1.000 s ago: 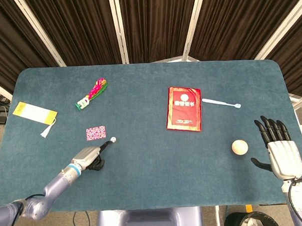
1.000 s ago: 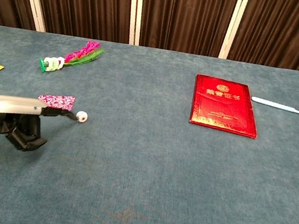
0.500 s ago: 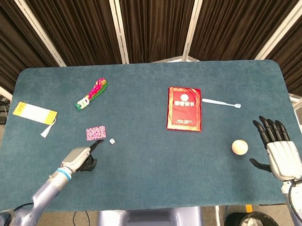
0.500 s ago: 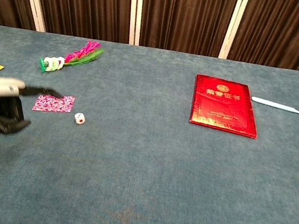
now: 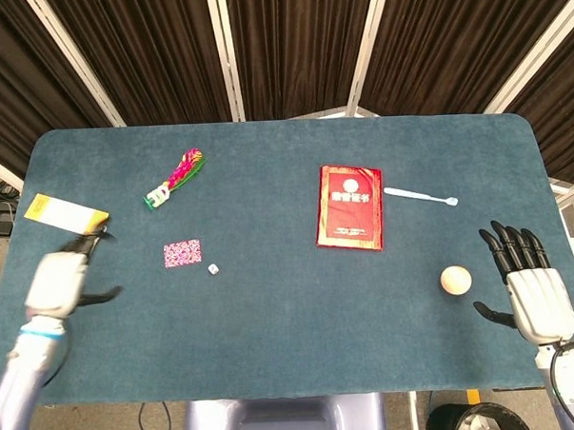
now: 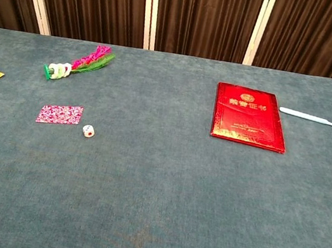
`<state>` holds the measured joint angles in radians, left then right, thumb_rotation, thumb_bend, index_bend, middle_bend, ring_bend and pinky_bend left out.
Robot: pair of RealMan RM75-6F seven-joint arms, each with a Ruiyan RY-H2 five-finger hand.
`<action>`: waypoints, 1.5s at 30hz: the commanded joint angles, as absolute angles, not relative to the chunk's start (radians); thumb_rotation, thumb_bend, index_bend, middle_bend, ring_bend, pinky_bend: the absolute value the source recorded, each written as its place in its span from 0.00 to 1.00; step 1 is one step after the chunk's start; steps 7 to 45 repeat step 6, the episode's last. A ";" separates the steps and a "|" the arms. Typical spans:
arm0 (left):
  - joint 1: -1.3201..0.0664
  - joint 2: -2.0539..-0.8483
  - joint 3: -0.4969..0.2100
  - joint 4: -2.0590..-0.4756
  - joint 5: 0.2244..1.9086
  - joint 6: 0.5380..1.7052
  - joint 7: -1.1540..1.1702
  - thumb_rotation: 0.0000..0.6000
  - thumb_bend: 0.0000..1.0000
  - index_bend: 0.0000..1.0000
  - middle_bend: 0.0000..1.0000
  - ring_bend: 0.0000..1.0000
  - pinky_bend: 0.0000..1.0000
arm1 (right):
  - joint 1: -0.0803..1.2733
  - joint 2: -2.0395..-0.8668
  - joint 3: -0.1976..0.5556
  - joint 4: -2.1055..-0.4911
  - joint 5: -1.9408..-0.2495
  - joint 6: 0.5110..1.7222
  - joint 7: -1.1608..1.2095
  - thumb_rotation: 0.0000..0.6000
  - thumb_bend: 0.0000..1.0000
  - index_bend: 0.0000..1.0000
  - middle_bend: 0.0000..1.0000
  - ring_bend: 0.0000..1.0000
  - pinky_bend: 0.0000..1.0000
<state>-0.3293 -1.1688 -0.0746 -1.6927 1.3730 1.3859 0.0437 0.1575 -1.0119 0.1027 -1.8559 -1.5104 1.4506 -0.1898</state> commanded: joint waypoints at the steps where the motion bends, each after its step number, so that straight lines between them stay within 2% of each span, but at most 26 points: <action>1: -0.233 -1.093 -0.059 -1.756 1.344 1.480 0.105 1.00 0.00 0.00 0.00 0.00 0.00 | 0.159 -1.014 0.104 -1.852 -1.511 1.451 -0.187 1.00 0.00 0.00 0.00 0.00 0.00; 6: -0.192 -1.054 -0.039 -1.767 1.330 1.480 0.065 1.00 0.00 0.00 0.00 0.00 0.00 | 0.155 -1.011 0.102 -1.852 -1.518 1.460 -0.181 1.00 0.00 0.00 0.00 0.00 0.00; 45: -0.192 -1.054 -0.039 -1.767 1.330 1.480 0.065 1.00 0.00 0.00 0.00 0.00 0.00 | 0.155 -1.011 0.102 -1.852 -1.518 1.460 -0.181 1.00 0.00 0.00 0.00 0.00 0.00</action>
